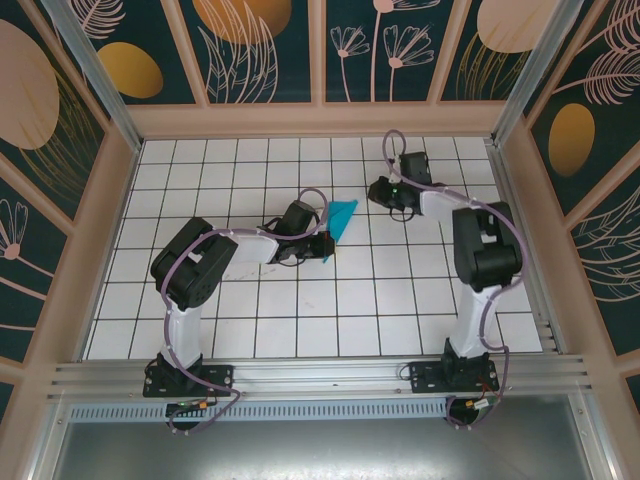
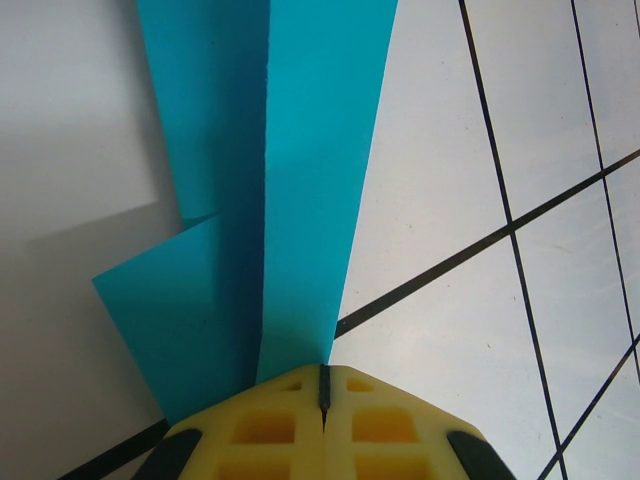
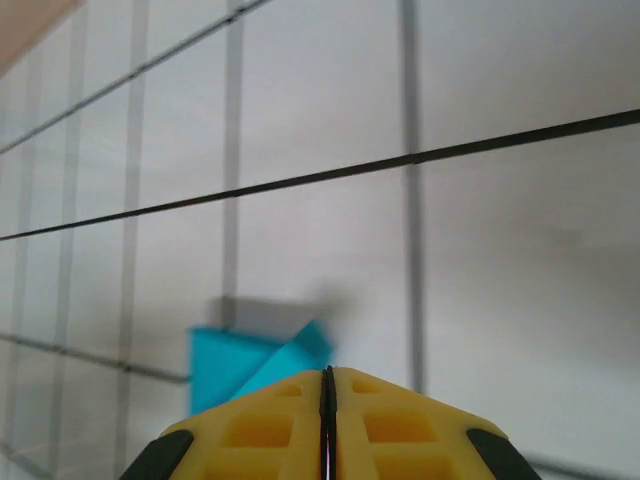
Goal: Fold a paper plane with a square sheet of paper (fold left side to right side)
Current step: Fold the wing for the fifth time at the center of the table.
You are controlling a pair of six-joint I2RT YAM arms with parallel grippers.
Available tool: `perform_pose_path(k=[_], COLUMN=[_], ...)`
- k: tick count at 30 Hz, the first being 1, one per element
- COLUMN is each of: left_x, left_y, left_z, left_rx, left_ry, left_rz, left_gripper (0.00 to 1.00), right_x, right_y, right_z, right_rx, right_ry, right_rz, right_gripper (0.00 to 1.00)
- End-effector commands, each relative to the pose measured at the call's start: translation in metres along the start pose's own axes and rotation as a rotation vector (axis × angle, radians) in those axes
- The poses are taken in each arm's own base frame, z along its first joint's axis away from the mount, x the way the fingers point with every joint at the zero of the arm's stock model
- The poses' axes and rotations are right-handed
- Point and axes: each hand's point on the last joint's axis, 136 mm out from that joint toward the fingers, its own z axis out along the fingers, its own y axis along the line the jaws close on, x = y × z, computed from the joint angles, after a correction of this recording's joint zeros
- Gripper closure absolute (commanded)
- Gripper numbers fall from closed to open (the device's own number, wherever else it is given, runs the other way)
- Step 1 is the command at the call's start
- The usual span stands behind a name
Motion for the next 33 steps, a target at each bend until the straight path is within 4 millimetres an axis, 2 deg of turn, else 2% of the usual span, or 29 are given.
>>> perform_pose_path(k=[1,4,9,13,17,24,27,33], left_x=[0.059,0.059,0.057,0.056,0.049,0.02,0.012,0.019], left_y=[0.054,0.053,0.051,0.049,0.04,-0.003,-0.017,-0.027], left_z=[0.006,0.006,0.005,0.005,0.001,-0.025,-0.035,-0.036], left_rx=[-0.182,-0.181,-0.176,-0.169,-0.145,-0.027,0.014,0.078], left_ry=[0.169,0.168,0.165,0.163,0.15,0.07,0.043,0.068], left_rz=[-0.071,-0.071,-0.069,-0.067,-0.056,-0.025,-0.023,-0.038], left_gripper=[0.96,0.95,0.95,0.94,0.94,0.8,0.75,0.74], right_x=[0.032,0.059,0.088,0.091,0.097,0.118,0.124,0.129], right_y=[0.04,0.053,0.053,0.049,0.036,0.009,0.005,0.003], right_z=[-0.002,0.008,0.031,0.046,0.055,0.06,0.063,0.065], right_rx=[-0.131,-0.181,-0.171,-0.151,-0.086,0.031,0.045,0.052], right_ry=[0.039,0.104,0.179,0.198,0.229,0.315,0.347,0.365], right_rz=[-0.002,0.022,0.028,0.029,0.029,0.047,0.052,0.051], right_gripper=[0.88,0.88,0.88,0.88,0.88,0.88,0.88,0.89])
